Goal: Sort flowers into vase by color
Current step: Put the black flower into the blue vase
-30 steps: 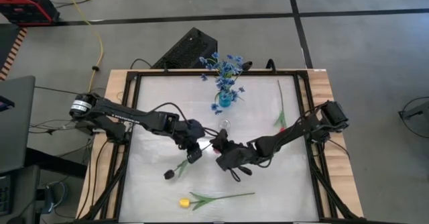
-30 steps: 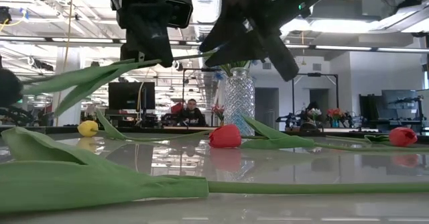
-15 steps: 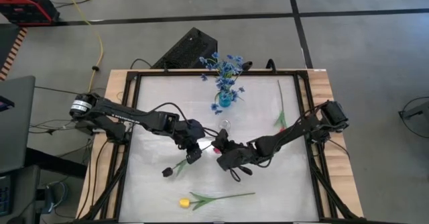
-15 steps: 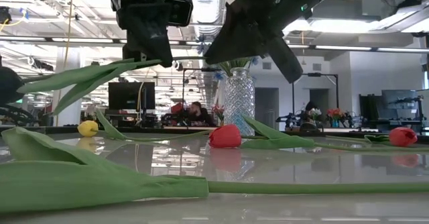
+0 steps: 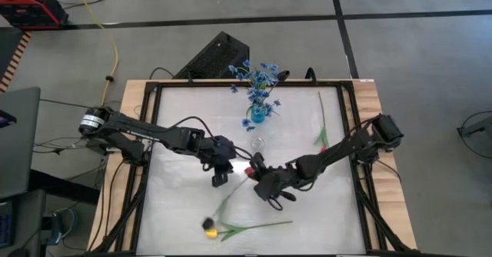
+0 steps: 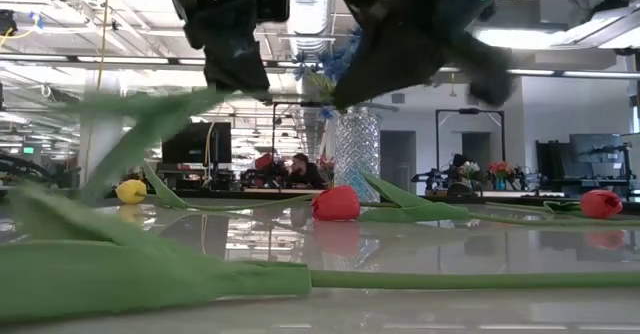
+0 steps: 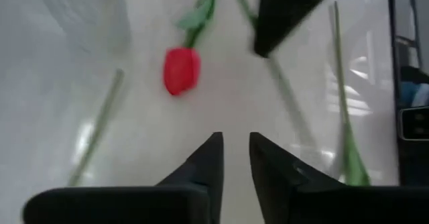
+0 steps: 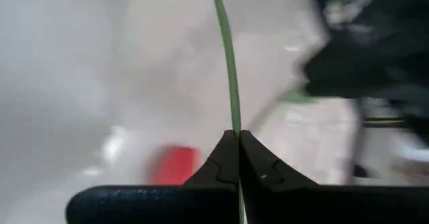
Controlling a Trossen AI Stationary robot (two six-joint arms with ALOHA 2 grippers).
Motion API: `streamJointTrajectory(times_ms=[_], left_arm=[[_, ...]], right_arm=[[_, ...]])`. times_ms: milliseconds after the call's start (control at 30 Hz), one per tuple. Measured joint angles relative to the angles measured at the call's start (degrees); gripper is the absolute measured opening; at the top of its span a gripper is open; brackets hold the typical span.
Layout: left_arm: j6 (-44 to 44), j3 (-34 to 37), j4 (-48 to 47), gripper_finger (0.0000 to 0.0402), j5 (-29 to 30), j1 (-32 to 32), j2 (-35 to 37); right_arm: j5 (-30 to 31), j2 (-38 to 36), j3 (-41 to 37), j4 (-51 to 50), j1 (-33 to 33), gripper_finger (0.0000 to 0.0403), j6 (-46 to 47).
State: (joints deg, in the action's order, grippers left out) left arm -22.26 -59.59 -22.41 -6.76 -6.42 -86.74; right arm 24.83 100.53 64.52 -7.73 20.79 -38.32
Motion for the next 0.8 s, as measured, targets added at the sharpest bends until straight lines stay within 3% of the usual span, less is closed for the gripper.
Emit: streamJointTrajectory(times_ms=[167, 300, 567, 667, 800], left_arm=[[8.2, 0.0, -0.2, 0.0097, 5.8, -0.1, 4.1], [13.8, 0.8, 4.1, 0.0102, 13.2, -0.9, 8.6], [22.6, 16.6, 38.4, 0.0102, 15.8, -4.0, 15.6], [26.0, 22.6, 55.2, 0.0102, 15.8, -4.6, 15.5], [32.6, 26.0, 70.2, 0.0102, 15.0, -4.6, 13.8]], right_arm=[[-15.1, -5.8, -0.7, -4.5, -2.4, 0.0021, 8.9], [-23.1, -11.6, -6.3, 1.0, -3.8, 0.0021, 9.5], [-37.6, -22.6, -23.3, 35.7, -9.7, 0.0021, 20.8], [-38.3, -22.6, -25.8, 47.9, -11.6, 0.0021, 27.6], [-35.8, -20.3, -25.6, 52.7, -13.6, 0.0021, 32.9]])
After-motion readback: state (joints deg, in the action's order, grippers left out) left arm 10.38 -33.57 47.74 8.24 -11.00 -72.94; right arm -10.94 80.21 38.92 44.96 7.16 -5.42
